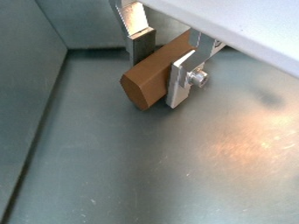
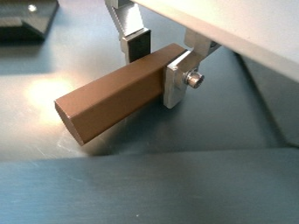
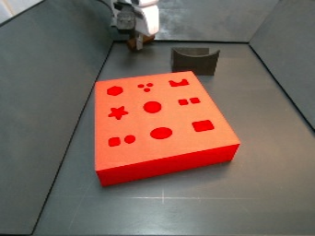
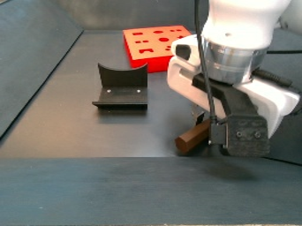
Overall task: Pick up the hexagon object. Move up. Place the hexagon object on the fixture. Regrasp the hexagon object. Move to above the board. Insert the hexagon object.
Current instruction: Move up, then place the hexagon object on the fixture.
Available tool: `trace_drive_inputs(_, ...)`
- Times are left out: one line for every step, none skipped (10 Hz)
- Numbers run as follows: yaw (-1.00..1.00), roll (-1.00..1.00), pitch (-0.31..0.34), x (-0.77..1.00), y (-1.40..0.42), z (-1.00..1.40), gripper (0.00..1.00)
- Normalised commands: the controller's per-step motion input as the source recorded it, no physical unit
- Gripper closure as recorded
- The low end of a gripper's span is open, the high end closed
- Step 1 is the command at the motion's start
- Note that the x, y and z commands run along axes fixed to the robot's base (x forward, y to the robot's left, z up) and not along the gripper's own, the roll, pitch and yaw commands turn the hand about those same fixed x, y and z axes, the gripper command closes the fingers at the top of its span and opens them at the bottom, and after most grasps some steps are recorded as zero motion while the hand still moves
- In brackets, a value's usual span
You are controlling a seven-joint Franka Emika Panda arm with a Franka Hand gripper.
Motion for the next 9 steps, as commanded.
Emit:
trace_drive_inputs(0.01,-0.01,0.032,-0.05,0.00,0.72,1.00)
trace_drive_inputs(0.00,0.00,0.041,-0.05,0.00,0.60,1.00)
trace_drive_inputs(-0.01,0.00,0.052,-0.03,0.00,0.42,1.00)
trace_drive_inputs(-0.01,0.01,0.055,-0.03,0.00,0.28,1.00)
trace_drive_inputs(0.00,0.00,0.000,0.00,0.00,1.00,1.00)
trace_drive_inputs(0.00,0.00,0.008,0.00,0.00,1.00,1.00)
trace_drive_inputs(0.00,0.00,0.019,0.00,0.00,1.00,1.00)
trace_drive_inputs(-0.01,0.00,0.029,-0.01,0.00,1.00,1.00)
trace_drive_inputs(-0.01,0.01,0.032,-0.02,0.00,1.00,1.00)
